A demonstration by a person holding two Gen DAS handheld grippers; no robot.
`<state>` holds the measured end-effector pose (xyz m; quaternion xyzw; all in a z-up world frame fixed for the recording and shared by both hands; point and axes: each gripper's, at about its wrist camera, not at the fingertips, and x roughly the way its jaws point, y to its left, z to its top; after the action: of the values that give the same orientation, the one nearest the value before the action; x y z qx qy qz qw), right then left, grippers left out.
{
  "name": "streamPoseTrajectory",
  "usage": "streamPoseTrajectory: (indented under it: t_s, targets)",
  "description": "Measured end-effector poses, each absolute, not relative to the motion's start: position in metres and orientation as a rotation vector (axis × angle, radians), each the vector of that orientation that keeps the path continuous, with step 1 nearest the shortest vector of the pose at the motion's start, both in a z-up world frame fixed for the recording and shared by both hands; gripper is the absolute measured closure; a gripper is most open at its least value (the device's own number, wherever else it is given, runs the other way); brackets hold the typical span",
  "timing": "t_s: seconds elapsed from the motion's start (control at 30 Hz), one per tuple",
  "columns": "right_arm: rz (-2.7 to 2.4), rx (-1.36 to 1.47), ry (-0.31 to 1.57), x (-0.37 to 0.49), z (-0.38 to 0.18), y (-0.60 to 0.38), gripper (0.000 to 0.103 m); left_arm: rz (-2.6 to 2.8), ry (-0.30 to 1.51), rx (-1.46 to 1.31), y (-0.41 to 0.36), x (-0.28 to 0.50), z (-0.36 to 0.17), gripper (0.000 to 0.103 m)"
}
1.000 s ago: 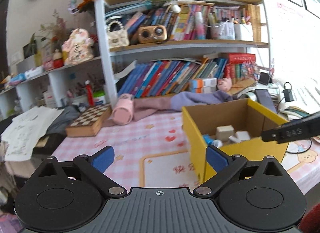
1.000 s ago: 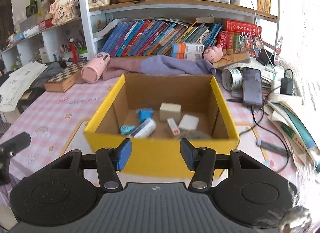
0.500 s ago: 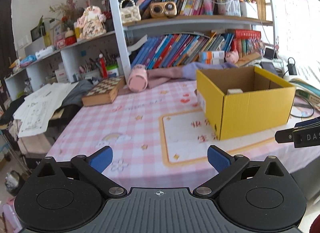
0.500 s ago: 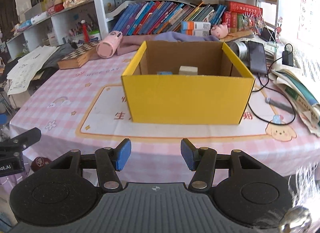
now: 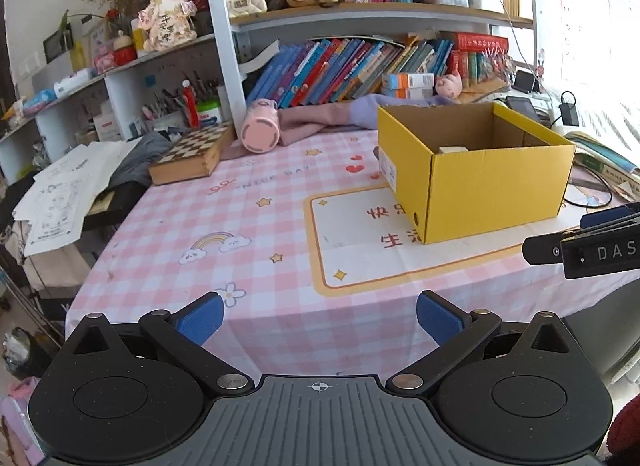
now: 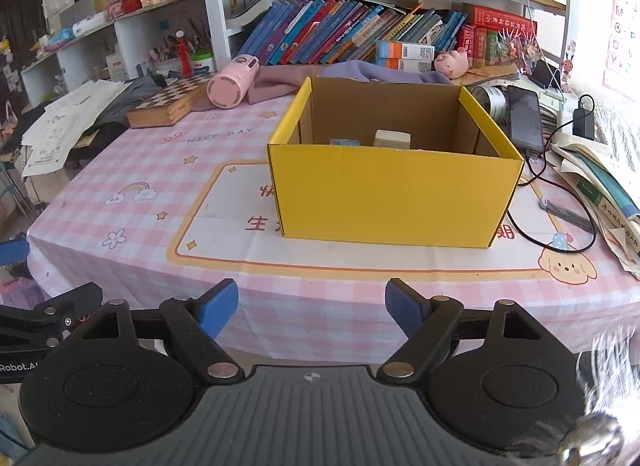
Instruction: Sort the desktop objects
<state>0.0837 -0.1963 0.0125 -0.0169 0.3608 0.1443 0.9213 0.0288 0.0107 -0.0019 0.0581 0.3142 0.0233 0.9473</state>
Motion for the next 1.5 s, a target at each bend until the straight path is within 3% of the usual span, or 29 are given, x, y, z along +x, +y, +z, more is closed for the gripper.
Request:
streamPoseTrajectory:
  t_s: [0.4,1.5]
  targets:
    - [0.279,-0.05,0.748,0.086,0.014,-0.196,0.016,0.044,0.661,0.092,0.016,0.036,-0.004,0.0]
    - [0.282,-0.089,0.754,0.088,0.01,-0.183,0.015,0.009,0.674,0.053,0.021,0.039,-0.007,0.0]
